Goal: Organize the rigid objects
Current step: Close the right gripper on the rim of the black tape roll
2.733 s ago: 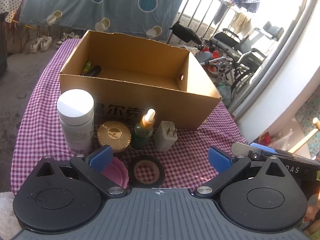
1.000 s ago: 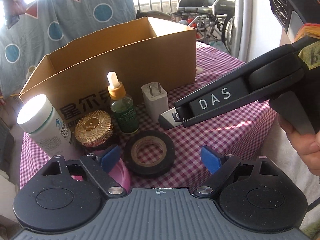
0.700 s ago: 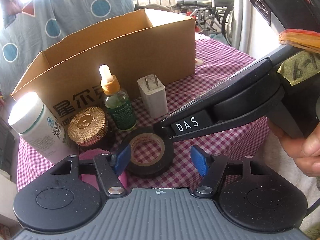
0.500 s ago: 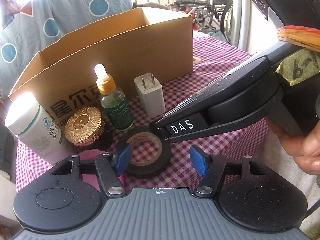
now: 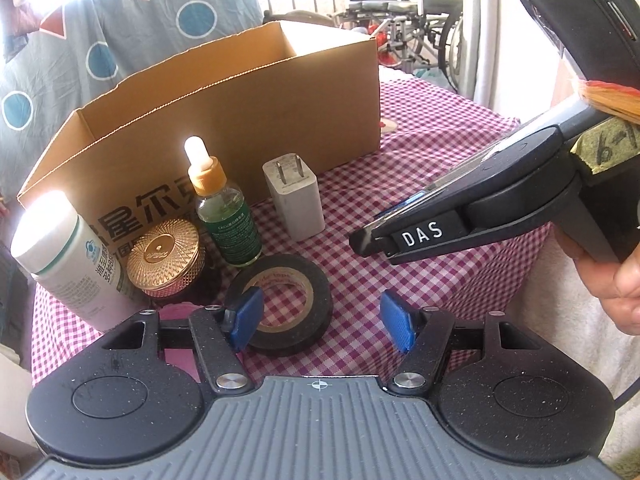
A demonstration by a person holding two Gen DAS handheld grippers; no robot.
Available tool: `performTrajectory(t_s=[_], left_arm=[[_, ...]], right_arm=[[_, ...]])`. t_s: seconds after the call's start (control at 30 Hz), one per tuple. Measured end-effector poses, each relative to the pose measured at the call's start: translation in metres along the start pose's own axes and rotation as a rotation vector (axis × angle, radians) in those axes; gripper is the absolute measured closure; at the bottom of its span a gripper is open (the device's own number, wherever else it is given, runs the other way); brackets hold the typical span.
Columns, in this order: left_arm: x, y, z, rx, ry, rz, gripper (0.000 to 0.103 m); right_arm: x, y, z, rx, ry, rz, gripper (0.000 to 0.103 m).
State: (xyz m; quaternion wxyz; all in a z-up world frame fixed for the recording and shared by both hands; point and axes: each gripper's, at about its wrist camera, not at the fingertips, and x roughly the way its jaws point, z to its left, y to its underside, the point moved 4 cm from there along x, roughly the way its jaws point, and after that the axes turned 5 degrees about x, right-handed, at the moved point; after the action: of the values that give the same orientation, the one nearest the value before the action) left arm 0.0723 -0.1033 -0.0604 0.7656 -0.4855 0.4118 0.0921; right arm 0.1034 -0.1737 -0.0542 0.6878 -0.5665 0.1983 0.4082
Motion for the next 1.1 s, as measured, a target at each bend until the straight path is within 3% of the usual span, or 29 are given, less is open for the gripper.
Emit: performTrajectory(t_s=[0.23,0.4,0.7,0.8,1.1], left_arm=[[-0.002,0.000,0.002,-0.010,-0.022,-0.005,0.037],[-0.004,0.003,0.003,-0.016,-0.022,-0.008,0.037],[-0.004,0.007,0.012,-0.033,-0.016,-0.018,0.037],[-0.004,0.006,0.013,-0.040,-0.008,-0.023,0.037],[0.003,-0.004,-0.002,-0.002,0.039,-0.021,0.037]], right_arm=[[-0.012,-0.009,0.013,-0.007,-0.091,-0.041,0.081],[0.001,-0.013,0.038,-0.079,-0.121,-0.006,0.081],[0.028,-0.010,0.056,-0.168,-0.067,0.072,0.081],[0.027,-0.008,0.057,-0.197,-0.049,0.061,0.082],[0.006,-0.005,0.011,-0.068,0.002,0.025,0.082]])
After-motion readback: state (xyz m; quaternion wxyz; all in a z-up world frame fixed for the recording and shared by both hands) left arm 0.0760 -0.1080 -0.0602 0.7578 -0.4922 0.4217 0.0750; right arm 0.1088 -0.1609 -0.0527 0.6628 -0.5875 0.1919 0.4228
